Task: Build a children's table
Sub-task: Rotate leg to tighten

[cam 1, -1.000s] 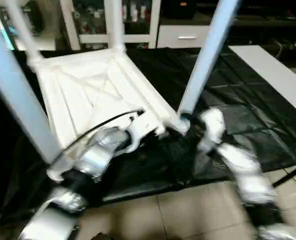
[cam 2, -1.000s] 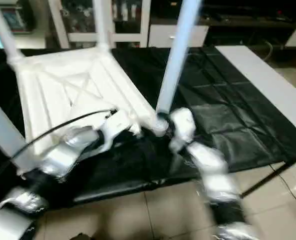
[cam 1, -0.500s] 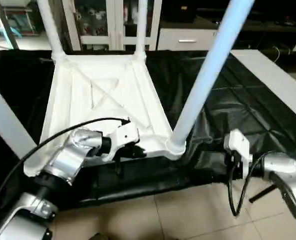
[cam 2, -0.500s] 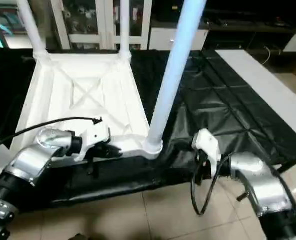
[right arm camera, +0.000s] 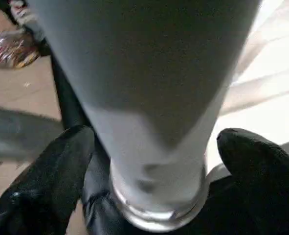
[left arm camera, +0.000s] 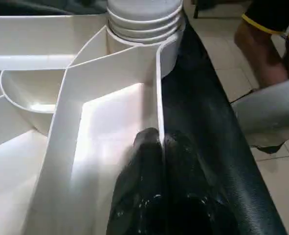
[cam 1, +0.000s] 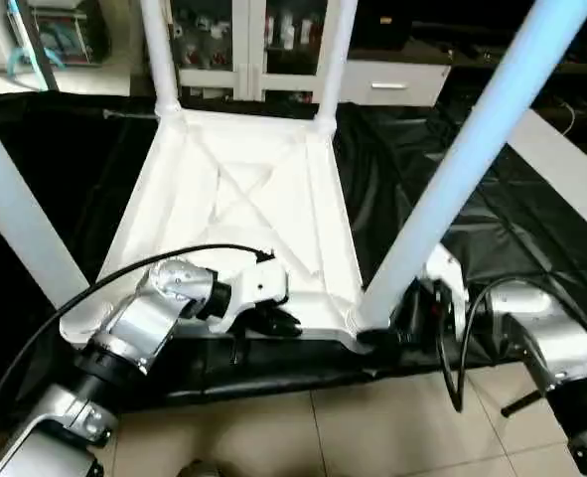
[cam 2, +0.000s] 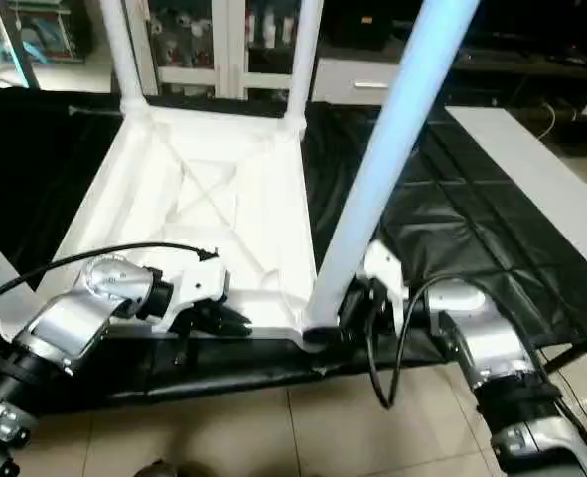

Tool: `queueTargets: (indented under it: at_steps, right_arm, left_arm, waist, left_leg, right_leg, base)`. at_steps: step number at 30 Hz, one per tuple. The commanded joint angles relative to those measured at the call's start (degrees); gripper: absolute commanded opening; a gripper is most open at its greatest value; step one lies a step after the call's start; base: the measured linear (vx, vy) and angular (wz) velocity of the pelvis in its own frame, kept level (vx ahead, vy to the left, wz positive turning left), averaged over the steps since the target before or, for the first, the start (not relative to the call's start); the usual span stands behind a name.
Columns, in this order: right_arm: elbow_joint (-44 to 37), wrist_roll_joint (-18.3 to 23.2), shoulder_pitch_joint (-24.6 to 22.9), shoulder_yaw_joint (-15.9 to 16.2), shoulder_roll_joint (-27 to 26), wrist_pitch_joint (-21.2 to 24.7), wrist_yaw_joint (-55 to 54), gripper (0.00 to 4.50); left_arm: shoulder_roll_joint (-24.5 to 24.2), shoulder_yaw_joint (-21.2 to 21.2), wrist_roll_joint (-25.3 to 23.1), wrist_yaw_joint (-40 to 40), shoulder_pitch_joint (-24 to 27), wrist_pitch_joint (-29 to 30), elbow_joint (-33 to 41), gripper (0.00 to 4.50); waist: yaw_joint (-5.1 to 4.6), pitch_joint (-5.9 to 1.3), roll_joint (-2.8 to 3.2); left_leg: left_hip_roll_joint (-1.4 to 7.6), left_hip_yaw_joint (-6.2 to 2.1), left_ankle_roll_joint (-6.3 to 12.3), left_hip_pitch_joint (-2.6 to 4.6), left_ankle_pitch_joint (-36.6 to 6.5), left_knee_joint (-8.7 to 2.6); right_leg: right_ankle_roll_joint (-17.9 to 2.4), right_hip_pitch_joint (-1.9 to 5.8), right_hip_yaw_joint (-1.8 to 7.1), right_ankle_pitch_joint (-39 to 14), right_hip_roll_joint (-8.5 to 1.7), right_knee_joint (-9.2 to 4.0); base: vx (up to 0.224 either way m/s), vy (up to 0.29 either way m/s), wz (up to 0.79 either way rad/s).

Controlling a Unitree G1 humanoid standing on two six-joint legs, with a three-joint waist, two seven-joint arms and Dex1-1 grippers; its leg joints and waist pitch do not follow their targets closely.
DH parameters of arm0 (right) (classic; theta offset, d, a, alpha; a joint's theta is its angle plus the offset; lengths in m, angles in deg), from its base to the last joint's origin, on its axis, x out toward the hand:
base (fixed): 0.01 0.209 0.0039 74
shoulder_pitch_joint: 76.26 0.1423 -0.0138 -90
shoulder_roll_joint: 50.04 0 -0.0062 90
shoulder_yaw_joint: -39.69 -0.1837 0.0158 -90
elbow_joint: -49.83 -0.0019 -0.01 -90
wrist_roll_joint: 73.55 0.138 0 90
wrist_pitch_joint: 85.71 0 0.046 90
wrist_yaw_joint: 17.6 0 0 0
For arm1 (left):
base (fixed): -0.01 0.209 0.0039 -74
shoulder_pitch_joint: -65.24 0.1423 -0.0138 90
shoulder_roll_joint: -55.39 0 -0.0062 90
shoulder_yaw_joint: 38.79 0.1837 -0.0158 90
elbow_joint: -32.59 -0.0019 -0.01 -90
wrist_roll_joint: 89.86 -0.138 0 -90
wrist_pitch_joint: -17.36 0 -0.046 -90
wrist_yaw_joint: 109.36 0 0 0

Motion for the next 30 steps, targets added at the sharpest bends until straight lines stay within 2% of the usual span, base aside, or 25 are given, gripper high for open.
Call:
queueTargets:
  at_steps: [1,3,4,8,12,16,19,27,28,30]
  right_arm:
    - [1.3,-1.1,1.4,0.2,0.9,-1.4,1.2,4.02]
    - [2.4,-1.5,2.0,0.3,0.7,-2.6,1.6,3.93]
    - [3.3,-1.7,2.5,0.3,0.5,-3.1,2.1,3.73]
    - [4.5,-1.7,3.4,0.4,-0.2,-3.9,2.8,3.44]
    - [6.2,-2.2,3.9,0.8,-0.7,-5.3,4.4,3.11]
    - [8.1,-2.8,4.3,1.2,-1.2,-6.2,6.0,2.72]
    - [8.3,-2.9,4.2,1.2,-1.3,-6.4,5.9,2.6]
    - [9.2,-0.1,3.3,-2.5,-3.3,-4.6,4.0,2.48]
    - [10.8,0.5,3.9,-4.5,-4.7,-3.8,-0.4,2.48]
    - [13.8,0.1,5.0,-6.6,-6.5,-3.3,-7.4,2.44]
  left_arm:
    - [1.4,2.8,0.5,-2.0,0.1,-0.3,0.7,0.0]
    - [1.4,2.8,0.5,-1.8,0.0,-0.3,0.7,0.0]
    - [1.5,2.8,0.3,-1.8,-0.1,-0.2,0.6,0.0]
    - [1.5,2.7,0.1,-1.6,-0.2,-0.3,0.2,0.0]
    - [1.2,2.8,-0.1,-1.8,0.0,-0.3,0.1,0.0]
    - [0.8,2.9,-0.3,-2.1,0.0,-0.1,-0.1,0.0]
    - [0.8,2.9,-0.2,-2.1,0.0,-0.1,-0.1,0.0]
    - [1.0,2.1,0.1,-1.4,-0.1,0.5,-0.4,0.0]
    - [1.8,1.5,-0.3,0.7,-0.3,0.8,-1.3,0.0]
    - [3.5,0.4,-1.0,4.9,-0.9,1.3,-3.2,0.0]
  waist:
    - [-0.42,-3.62,-0.17]
    - [-0.44,-3.63,-0.38]
    - [-0.42,-3.72,-0.31]
    - [-0.32,-3.81,-0.32]
    - [-0.32,-3.81,-0.44]
    - [-0.3,-3.81,-0.31]
    - [-0.31,-3.86,-0.26]
    - [-0.31,-3.92,-0.25]
    - [-0.38,-3.91,-0.28]
    - [-0.74,-3.59,-0.18]
  left_leg:
    - [0.49,0.07,1.46,1.2,-12.7,-3.93]
    - [0.47,0.05,1.5,1.13,-12.3,-3.91]
    - [0.47,0.04,1.68,1.12,-11.7,-3.86]
    - [0.42,0.15,2.5,1.15,-10.2,-3.68]
    - [0.43,0.15,2.72,1.08,-10.6,-3.64]
    - [0.45,0.1,2.57,1.1,-10.8,-3.67]
    - [0.44,0.09,2.58,1.1,-10.6,-3.65]
    - [0.42,0.05,2.28,1.08,-11.1,-3.7]
    - [0.4,0.07,2.25,1.1,-11.2,-3.7]
    - [0.33,0.02,1.34,1.06,-13.1,-3.99]
  right_leg:
    - [-12.7,2.35,1.27,-10.7,-1.77,-3.55]
    - [-12.7,2.41,1.25,-10.4,-1.75,-3.49]
    - [-12.8,2.45,1.25,-9.7,-1.75,-3.33]
    - [-13.6,2.49,1.23,-7.3,-1.64,-3.09]
    - [-13.8,2.51,1.19,-7.9,-1.71,-3.14]
    - [-13.8,2.51,1.17,-8.3,-1.7,-3.13]
    - [-14.0,2.54,1.16,-7.6,-1.64,-3.04]
    - [-14.2,2.63,1.16,-7.3,-1.64,-3.0]
    - [-14.3,2.56,1.15,-7.5,-1.6,-3.0]
    - [-13.7,2.34,1.16,-10.7,-1.66,-3.47]
  base:
    - [0.0,0.0,0.0]
    - [0.0,0.0,0.0]
    - [0.0,0.0,0.0]
    - [0.0,0.0,0.0]
    - [0.0,0.0,0.0]
    - [0.0,0.0,0.0]
    - [0.0,0.0,0.0]
    - [0.0,0.0,0.0]
    - [0.0,0.0,0.0]
    - [0.0,0.0,0.0]
